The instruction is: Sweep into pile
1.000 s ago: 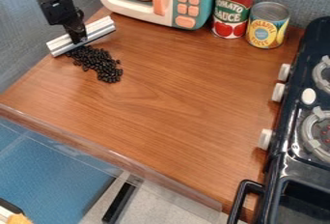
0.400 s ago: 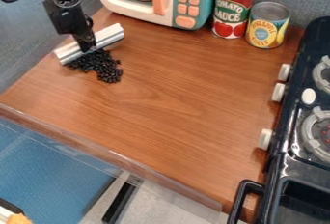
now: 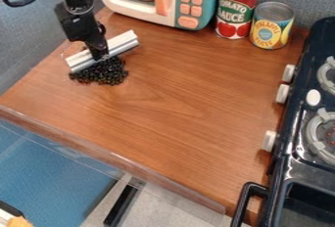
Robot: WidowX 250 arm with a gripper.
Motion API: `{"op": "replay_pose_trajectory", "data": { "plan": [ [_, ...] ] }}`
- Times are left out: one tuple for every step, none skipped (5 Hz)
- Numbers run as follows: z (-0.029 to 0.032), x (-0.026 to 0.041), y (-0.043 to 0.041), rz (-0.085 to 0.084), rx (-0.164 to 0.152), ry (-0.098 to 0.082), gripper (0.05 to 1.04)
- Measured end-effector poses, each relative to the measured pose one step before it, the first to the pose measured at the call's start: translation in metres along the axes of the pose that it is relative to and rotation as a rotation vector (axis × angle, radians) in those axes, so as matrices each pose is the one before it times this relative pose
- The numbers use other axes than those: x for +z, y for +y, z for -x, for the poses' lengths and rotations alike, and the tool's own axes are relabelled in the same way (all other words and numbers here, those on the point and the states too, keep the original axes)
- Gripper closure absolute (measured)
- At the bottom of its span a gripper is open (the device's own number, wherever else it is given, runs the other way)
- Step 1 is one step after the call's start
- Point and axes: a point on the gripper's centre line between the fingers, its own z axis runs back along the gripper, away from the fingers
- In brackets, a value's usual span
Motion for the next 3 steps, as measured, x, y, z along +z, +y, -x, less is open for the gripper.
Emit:
{"op": "replay_pose_trajectory", "data": {
  "plan": [
    [0.00418, 0.00312, 0.01557, -0.0121, -0.0143, 0.0011, 0.753],
    [0.002, 0.0008, 0.01105, -0.0054, -0.013, 0.005, 0.753],
    [0.00396, 0.00293, 0.01304, -0.0099, -0.0136, 0.0031, 0.753]
  ]
}}
